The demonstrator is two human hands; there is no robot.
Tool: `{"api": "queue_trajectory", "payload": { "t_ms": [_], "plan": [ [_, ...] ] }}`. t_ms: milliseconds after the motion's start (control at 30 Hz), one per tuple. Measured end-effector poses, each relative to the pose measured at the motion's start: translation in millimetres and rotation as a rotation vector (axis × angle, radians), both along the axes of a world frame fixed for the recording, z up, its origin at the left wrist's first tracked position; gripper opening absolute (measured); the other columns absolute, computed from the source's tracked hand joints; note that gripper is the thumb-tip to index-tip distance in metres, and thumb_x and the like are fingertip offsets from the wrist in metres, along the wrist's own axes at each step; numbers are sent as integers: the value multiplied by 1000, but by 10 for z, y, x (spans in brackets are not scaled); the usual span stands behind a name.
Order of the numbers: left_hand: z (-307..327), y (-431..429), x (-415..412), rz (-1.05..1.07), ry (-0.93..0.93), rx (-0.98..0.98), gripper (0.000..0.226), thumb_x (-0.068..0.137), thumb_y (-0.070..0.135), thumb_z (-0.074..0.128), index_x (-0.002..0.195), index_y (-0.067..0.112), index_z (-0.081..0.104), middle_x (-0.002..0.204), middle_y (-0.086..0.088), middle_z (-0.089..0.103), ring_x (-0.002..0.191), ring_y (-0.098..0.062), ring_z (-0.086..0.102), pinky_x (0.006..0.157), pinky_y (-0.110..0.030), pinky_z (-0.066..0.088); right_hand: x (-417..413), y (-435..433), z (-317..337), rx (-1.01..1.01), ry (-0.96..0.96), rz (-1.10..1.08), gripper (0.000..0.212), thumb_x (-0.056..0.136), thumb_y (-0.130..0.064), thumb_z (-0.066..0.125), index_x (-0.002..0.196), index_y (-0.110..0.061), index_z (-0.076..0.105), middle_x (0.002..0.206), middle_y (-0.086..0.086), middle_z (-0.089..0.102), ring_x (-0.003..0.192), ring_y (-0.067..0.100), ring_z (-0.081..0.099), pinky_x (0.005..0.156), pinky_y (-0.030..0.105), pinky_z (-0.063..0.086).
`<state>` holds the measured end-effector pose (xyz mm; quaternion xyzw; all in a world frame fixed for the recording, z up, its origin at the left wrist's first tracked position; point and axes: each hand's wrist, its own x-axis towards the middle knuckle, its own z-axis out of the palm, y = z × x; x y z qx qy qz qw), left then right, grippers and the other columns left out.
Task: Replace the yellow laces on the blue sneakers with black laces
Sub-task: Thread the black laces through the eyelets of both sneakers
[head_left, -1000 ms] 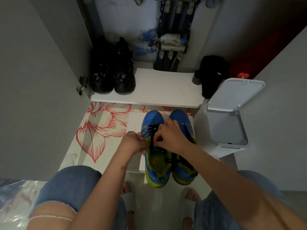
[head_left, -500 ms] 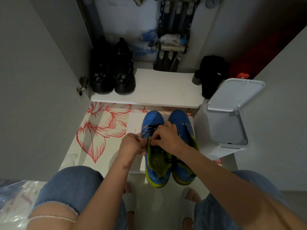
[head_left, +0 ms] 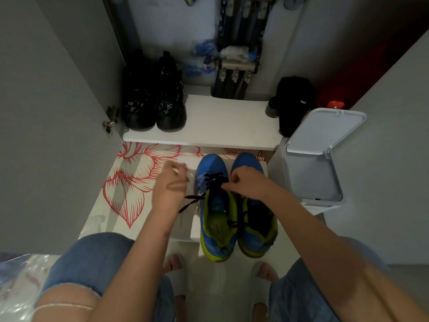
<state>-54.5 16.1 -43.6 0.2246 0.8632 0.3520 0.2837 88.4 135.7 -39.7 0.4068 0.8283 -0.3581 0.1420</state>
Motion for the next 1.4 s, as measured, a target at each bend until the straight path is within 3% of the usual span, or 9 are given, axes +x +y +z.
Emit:
{"api": "queue_trajectory", "payload": {
  "t_ms": [100, 200, 400, 667, 767, 900, 1000, 1133, 1400],
  "plan": [
    [-208, -63, 106, -422, 111, -370, 42, 93, 45, 49, 101, 7, 63, 96, -11, 63, 87, -24, 58, 70, -28, 39, -12, -57, 54, 50, -45, 87, 38, 84, -36, 67, 58, -15, 49, 56, -2, 46, 53, 8, 44, 47, 19, 31],
    [-261, -81, 96, -449, 56, -286, 29, 90, 33, 59, 84, 7, 71, 90, -12, 68, 77, -22, 58, 63, -27, 39, -8, -78, 56, 97, -58, 108, 42, 83, -33, 69, 55, -18, 41, 53, -3, 41, 50, 8, 41, 47, 21, 30],
    [32, -14, -75, 155, 3, 156, 28, 101, 17, 35, 103, 4, 59, 90, -8, 57, 83, -20, 49, 72, -29, 37, 0, -90, 41, 105, -28, 92, 41, 84, -19, 65, 53, -17, 38, 53, -3, 40, 50, 6, 38, 53, 21, 33],
    [6, 76, 53, 479, -777, 378, 29, 102, 12, 31, 75, 13, 42, 50, -2, 48, 31, -3, 44, 39, -17, 40, 13, -69, 22, 61, -10, 108, 41, 85, -22, 66, 54, -16, 40, 53, -3, 39, 49, 6, 37, 45, 17, 27],
    [-86, 29, 40, 208, -491, 134, 30, 97, 3, 39, 70, 17, 43, 69, -2, 46, 42, -6, 51, 39, -14, 40, 16, -71, 14, 31, -29, 99, 40, 85, -26, 66, 55, -16, 42, 55, -3, 42, 52, 7, 41, 47, 18, 29],
    [-229, -31, 59, -115, -110, -231, 18, 95, 7, 43, 81, 12, 54, 101, -13, 62, 102, -33, 60, 76, -29, 48, -104, -68, -8, 90, 210, -63, 27, 91, -30, 58, 83, -6, 66, 81, 7, 64, 80, 20, 59, 69, 32, 48],
    [-264, -25, 94, -252, -24, -473, 23, 91, 9, 50, 106, -3, 63, 112, -22, 64, 104, -37, 62, 85, -39, 50, -332, -125, -111, 218, 355, 82, 25, 96, -26, 48, 101, -13, 69, 106, 4, 64, 103, 24, 51, 91, 39, 39],
    [-306, -63, 64, -334, 106, -617, 28, 90, 10, 53, 116, 0, 59, 117, -17, 62, 108, -31, 60, 87, -35, 49, -531, -285, -296, 339, 19, 496, 31, 97, -29, 42, 114, -20, 66, 136, 5, 43, 124, 28, 27, 101, 41, 23],
    [-392, -89, 38, -473, 77, -809, 37, 89, 17, 56, 124, 6, 55, 121, -11, 60, 112, -26, 57, 90, -30, 46, -743, -276, -200, 298, -162, 591, 27, 85, -35, 60, 102, -14, 62, 118, 11, 45, 117, 28, 29, 96, 37, 24]
  ]
}}
